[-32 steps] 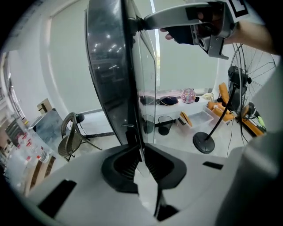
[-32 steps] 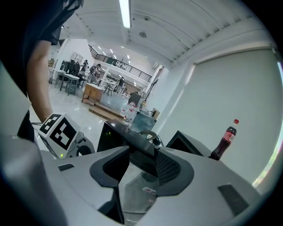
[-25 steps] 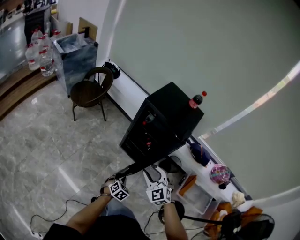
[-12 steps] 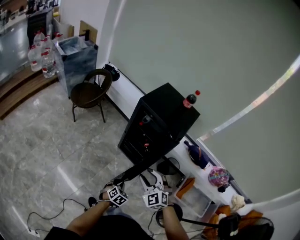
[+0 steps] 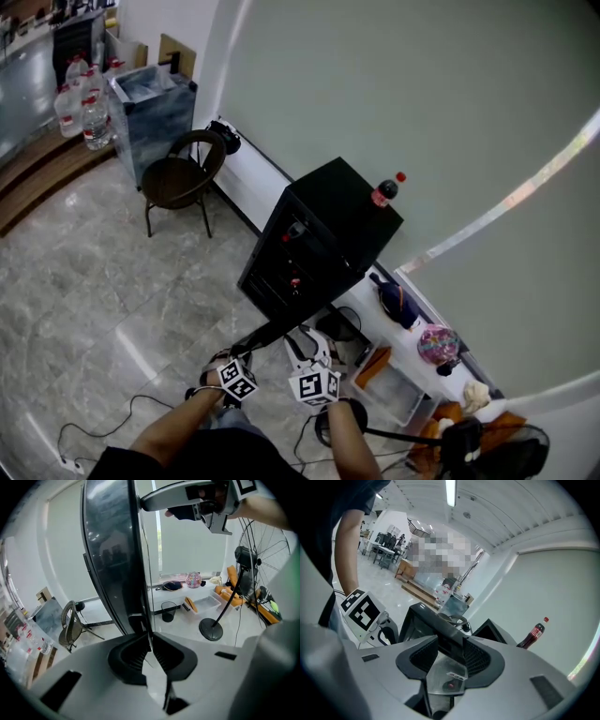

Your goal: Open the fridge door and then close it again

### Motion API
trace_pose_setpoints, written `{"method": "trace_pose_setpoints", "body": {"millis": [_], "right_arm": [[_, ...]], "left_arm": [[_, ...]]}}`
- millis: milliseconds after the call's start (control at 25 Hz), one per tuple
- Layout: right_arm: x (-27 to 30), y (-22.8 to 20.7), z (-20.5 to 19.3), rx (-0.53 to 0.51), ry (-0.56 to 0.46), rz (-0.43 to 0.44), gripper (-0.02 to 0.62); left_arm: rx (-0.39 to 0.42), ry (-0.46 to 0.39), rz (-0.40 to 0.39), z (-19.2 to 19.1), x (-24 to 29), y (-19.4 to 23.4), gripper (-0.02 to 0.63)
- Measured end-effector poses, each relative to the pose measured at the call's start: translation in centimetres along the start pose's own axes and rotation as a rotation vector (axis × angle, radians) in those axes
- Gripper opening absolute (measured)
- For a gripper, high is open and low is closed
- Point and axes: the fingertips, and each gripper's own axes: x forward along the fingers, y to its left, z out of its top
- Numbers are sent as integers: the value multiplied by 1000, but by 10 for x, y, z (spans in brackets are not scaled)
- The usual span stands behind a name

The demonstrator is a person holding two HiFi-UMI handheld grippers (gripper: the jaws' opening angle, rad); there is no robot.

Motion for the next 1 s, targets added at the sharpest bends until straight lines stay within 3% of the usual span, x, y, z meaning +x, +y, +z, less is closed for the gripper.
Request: {"method": "trace_pose_setpoints", "body": {"millis": [400, 680, 1000], "right_arm": [[35, -10, 19, 27, 45, -44, 170], [69, -16, 32, 50, 37, -29, 162], [112, -30, 43, 38, 42, -39, 158]], "left_arm": [[38, -14, -47, 0, 7, 46, 38], [50, -12, -29, -2, 18, 90, 40], [91, -17, -89, 4, 33, 147, 41]]}}
